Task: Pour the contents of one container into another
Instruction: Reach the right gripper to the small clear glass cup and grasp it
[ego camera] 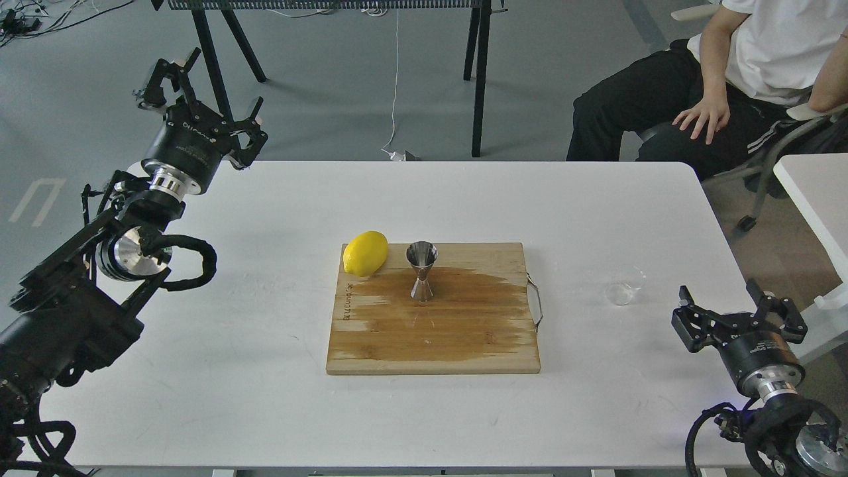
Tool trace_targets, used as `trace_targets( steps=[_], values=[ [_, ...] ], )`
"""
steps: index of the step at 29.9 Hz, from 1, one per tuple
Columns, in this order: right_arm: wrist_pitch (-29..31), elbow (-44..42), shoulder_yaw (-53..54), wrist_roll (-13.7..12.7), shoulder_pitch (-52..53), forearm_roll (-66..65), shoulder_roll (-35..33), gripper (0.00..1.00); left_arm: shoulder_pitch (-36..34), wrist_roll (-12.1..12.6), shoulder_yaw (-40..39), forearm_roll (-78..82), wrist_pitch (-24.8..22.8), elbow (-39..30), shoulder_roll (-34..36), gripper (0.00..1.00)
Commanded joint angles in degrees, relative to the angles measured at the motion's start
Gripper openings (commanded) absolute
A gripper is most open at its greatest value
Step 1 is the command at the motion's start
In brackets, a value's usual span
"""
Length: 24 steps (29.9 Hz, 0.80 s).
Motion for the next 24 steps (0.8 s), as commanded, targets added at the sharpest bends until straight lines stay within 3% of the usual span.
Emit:
trace_targets(
  steps=[1, 8, 16, 24],
  values=[
    [-8.1, -0.2, 0.0, -1.2, 2.6, -0.3, 2.9, 1.0, -0.1, 0.2, 0.0, -0.3, 0.1, 0.1, -0.2, 1.0],
    [-16.6, -1.7, -0.4, -1.3, 7.2, -0.9, 6.4, 1.0, -0.9, -0.3, 0.0, -0.3, 0.8, 0.1, -0.5, 1.0],
    [-16.3, -11.1, -3.9, -1.5, 13.2, -0.9, 9.0, 0.99, -1.0, -0.3, 0.0, -0.3, 0.9, 0.1, -0.3, 1.0],
    [-15.5, -13.3, -4.4, -1.6, 14.6, -0.9, 10.7, 0.95, -1.0, -0.2, 0.4, 0.0, 1.9, 0.2, -0.2, 1.0]
  ],
)
